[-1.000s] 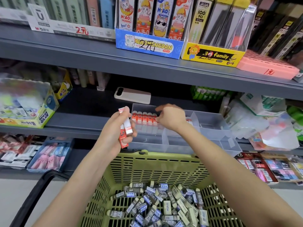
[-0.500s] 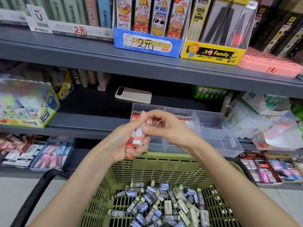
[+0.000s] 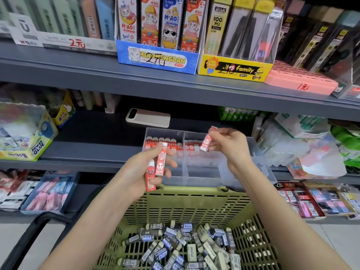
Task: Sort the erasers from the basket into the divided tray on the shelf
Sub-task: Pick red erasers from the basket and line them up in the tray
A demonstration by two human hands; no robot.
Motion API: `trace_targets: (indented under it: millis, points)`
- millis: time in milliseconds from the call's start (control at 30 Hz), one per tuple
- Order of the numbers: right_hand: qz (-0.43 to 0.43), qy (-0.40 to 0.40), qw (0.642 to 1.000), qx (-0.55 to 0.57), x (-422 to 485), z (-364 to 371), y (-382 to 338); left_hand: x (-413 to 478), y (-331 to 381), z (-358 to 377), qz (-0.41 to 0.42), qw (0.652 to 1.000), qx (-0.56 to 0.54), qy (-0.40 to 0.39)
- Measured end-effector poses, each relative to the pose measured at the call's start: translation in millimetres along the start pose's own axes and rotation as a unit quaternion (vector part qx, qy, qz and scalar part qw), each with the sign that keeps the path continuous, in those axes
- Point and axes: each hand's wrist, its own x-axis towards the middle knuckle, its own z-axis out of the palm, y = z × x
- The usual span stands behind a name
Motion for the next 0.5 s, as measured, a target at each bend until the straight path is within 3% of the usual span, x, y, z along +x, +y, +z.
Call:
trace_targets:
  millis: [133,300,500]
  points:
    - [0.029,0.013,0.997,-0.069,27.3,20.8,7.5,-0.4,2.5,1.8,0.022,0.998,0.050,0.015]
    - [0.045,-0.032,0.975,-0.217,37.1,40.8,19.4,-0.7,4.6,1.5,0.050,0.993,0.100,0.047]
    - [0.059,-0.048,0.961,-0.266,40.3,45.6,17.8,2.2,4.8,-1.3,0.063,0.990,0.109,0.056]
